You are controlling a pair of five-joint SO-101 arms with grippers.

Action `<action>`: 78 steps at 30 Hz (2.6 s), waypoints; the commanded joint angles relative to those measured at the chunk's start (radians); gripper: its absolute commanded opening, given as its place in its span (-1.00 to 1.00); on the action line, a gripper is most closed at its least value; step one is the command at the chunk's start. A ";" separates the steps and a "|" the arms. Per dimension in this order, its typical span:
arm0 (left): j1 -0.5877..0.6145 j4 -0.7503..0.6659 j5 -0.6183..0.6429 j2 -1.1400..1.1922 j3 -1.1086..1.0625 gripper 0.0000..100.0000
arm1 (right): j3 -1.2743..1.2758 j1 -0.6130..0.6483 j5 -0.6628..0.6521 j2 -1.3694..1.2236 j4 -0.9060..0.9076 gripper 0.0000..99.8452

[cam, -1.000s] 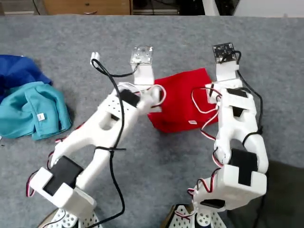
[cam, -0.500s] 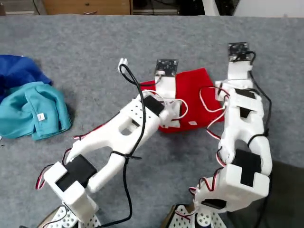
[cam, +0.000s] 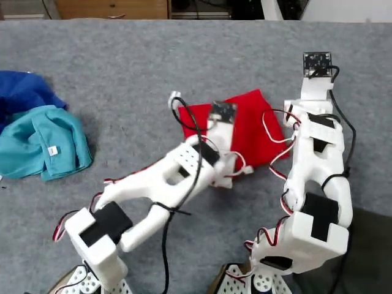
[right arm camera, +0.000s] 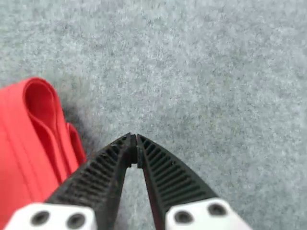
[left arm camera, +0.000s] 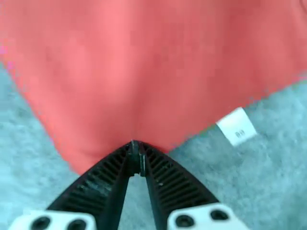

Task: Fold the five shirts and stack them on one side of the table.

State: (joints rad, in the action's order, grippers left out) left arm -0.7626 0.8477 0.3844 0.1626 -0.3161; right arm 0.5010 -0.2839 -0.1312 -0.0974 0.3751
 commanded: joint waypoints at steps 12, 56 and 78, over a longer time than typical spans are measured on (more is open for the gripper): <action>0.066 0.123 0.003 -0.156 0.118 -0.96 | -0.030 -0.028 0.000 -0.136 -0.259 -0.97; 0.298 -0.035 0.002 -0.016 0.158 -0.96 | -0.453 -0.007 0.006 -1.133 -1.809 -0.97; 0.299 -0.035 0.000 -0.015 0.157 -0.96 | -0.453 -0.007 0.006 -1.135 -1.809 -0.97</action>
State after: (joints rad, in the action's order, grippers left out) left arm -0.4710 0.8293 0.3844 0.1519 -0.1964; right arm 0.0729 -0.3023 -0.1266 -1.2267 -1.4200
